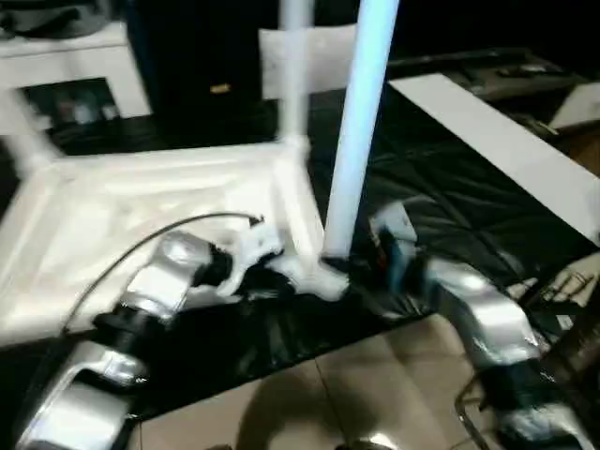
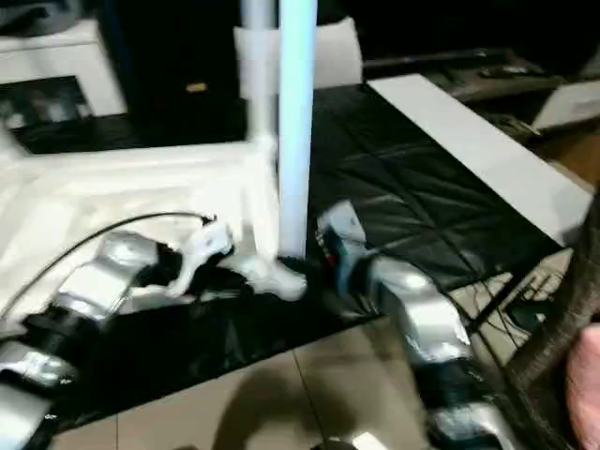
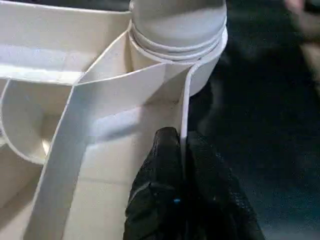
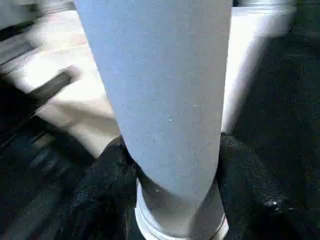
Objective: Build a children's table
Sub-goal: Rotate leg to tighten
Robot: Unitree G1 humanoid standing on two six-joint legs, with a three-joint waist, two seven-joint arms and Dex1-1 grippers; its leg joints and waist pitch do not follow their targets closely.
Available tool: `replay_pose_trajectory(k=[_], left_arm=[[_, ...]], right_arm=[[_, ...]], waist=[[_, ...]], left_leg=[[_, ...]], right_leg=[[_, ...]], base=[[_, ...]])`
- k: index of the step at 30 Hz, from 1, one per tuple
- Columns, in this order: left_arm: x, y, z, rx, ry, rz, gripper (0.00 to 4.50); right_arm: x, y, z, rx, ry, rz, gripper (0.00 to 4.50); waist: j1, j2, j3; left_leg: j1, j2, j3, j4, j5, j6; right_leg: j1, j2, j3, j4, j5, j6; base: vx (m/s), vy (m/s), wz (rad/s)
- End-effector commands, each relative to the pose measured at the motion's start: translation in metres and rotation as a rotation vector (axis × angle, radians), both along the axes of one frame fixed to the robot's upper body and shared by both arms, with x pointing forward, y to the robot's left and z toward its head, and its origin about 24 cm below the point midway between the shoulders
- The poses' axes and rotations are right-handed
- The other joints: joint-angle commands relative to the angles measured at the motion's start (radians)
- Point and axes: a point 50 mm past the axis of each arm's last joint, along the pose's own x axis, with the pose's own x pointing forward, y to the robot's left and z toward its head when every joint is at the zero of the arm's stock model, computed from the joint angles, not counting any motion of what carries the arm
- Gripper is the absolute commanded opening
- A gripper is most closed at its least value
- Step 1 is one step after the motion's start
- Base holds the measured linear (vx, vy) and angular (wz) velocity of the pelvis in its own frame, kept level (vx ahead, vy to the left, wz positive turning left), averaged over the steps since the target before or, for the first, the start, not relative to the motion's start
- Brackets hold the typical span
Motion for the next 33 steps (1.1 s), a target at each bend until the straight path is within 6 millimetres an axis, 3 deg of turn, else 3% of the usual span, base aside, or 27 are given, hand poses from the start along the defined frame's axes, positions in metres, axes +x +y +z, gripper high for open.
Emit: replay_pose_trajectory(k=[1,2,5,6,12,13,20,23,28,33], left_arm=[[0.005,-0.026,0.016,-0.088,-0.057,0.007,0.0],[0.008,-0.033,0.018,-0.093,-0.072,0.081,0.0],[0.011,-0.047,0.02,-0.105,-0.096,0.15,0.0],[0.011,-0.048,0.021,-0.105,-0.098,0.15,0.0],[0.009,-0.051,0.023,-0.1,-0.115,0.135,0.0],[0.008,-0.05,0.023,-0.091,-0.122,0.122,0.0],[0.002,-0.036,0.019,-0.058,-0.135,0.034,0.0],[0.001,-0.032,0.018,-0.05,-0.136,0.012,0.0],[-0.013,-0.01,0.014,-0.016,-0.108,-0.23,0.0],[-0.019,-0.001,0.014,0.027,-0.092,-0.372,0.0]], right_arm=[[-0.01,0.035,-0.01,0.031,0.079,0.101,1.95],[-0.006,0.041,-0.012,0.01,0.089,0.042,1.95],[-0.003,0.05,-0.014,0.004,0.101,-0.017,1.95],[-0.003,0.05,-0.014,0.002,0.097,-0.019,2.3],[-0.005,0.049,-0.013,0.001,0.05,-0.029,2.84],[-0.006,0.046,-0.012,0.002,0.037,-0.029,3.09],[-0.011,0.022,-0.009,-0.011,-0.054,0.019,3.63],[-0.013,0.016,-0.008,-0.011,-0.058,0.027,4.0],[-0.025,-0.023,0.003,-0.025,-0.122,0.232,4.42],[-0.029,-0.034,0.008,-0.043,-0.109,0.344,4.42]], waist=[[0.01,-0.007,-0.06],[0.01,-0.01,-0.063],[0.015,-0.007,-0.065],[0.015,-0.007,-0.065],[0.023,-0.002,-0.063],[0.024,0.001,-0.063],[0.026,0.004,-0.068],[0.027,0.002,-0.065],[0.031,0.0,-0.065],[0.037,-0.004,-0.061]], left_leg=[[-0.007,0.026,-0.011,-0.066,-0.16,0.014],[-0.008,0.028,-0.009,-0.065,-0.134,0.029],[-0.009,0.027,-0.008,-0.065,-0.104,0.042],[-0.009,0.027,-0.008,-0.065,-0.104,0.042],[-0.007,0.03,-0.008,-0.068,-0.119,0.05],[-0.006,0.029,-0.009,-0.068,-0.121,0.048],[-0.009,0.031,-0.009,-0.066,-0.085,0.068],[-0.008,0.031,-0.007,-0.066,-0.11,0.069],[-0.01,0.035,-0.009,-0.067,-0.123,0.088],[-0.001,0.039,-0.006,-0.067,-0.145,0.074]], right_leg=[[0.051,-0.07,0.054,-0.097,-0.347,-0.152],[0.053,-0.068,0.056,-0.091,-0.288,-0.164],[0.057,-0.068,0.057,-0.087,-0.241,-0.174],[0.057,-0.068,0.057,-0.087,-0.241,-0.174],[0.056,-0.068,0.056,-0.09,-0.226,-0.169],[0.056,-0.069,0.057,-0.089,-0.224,-0.169],[0.062,-0.067,0.058,-0.076,-0.103,-0.202],[0.061,-0.068,0.058,-0.083,-0.155,-0.192],[0.062,-0.068,0.058,-0.083,-0.163,-0.184],[0.052,-0.071,0.058,-0.089,-0.226,-0.188]], base=[[0.0,0.0,0.0],[0.0,0.0,0.0],[0.0,0.0,0.0],[0.0,0.0,0.0],[0.0,0.0,0.0],[0.0,0.0,0.0],[0.0,0.0,0.0],[0.0,0.0,0.0],[0.0,0.0,0.0],[0.0,0.0,0.0]])
